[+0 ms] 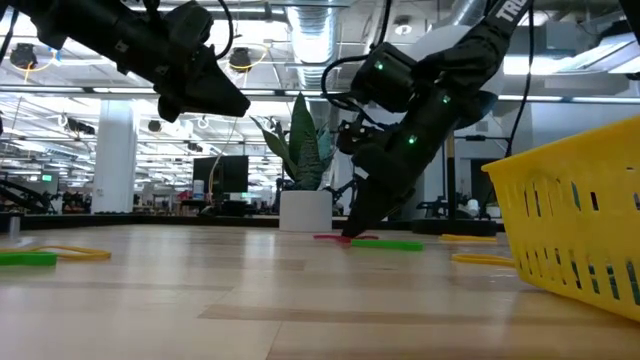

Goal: Pick and place rubber bands into bin
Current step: Put the red rubber band into the yellow basket

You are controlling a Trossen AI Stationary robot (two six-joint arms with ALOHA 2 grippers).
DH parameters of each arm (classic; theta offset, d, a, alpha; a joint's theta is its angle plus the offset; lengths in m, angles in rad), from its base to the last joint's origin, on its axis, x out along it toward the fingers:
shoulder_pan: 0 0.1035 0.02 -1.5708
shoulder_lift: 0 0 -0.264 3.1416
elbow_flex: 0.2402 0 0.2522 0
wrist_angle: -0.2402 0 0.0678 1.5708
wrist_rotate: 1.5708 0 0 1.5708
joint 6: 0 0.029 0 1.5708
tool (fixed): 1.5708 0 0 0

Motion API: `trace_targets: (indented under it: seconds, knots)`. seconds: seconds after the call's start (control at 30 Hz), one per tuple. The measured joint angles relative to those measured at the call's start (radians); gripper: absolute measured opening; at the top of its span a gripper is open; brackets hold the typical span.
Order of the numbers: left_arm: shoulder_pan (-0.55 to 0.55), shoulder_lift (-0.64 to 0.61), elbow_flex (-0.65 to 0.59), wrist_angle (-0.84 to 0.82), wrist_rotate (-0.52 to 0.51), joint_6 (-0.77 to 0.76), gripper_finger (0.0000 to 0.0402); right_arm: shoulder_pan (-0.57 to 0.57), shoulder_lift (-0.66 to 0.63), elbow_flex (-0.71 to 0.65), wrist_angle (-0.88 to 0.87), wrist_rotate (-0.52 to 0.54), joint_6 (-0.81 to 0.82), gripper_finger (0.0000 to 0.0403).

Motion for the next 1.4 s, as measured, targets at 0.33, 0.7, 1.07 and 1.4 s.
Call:
trace_targets:
  seconds: [0.33,0.7,1.07,1.4]
  knots:
    - [0.0,0.0,-0.001,-0.002,0.007,-0.028,0.0088,0.007,0.0,0.0,0.011,0.075,-0.007,0.0085]
    - [0.0,0.0,-0.001,-0.005,0.02,-0.028,0.0088,0.018,-0.003,0.0,0.015,0.044,-0.008,0.0085]
    - [0.0,0.0,-0.001,-0.005,0.021,-0.029,0.0088,0.06,-0.003,0.0,0.008,0.013,-0.011,0.0085]
    - [0.0,0.0,-0.001,-0.005,0.021,-0.029,0.0088,0.05,-0.003,0.0,-0.008,0.057,-0.027,0.0085]
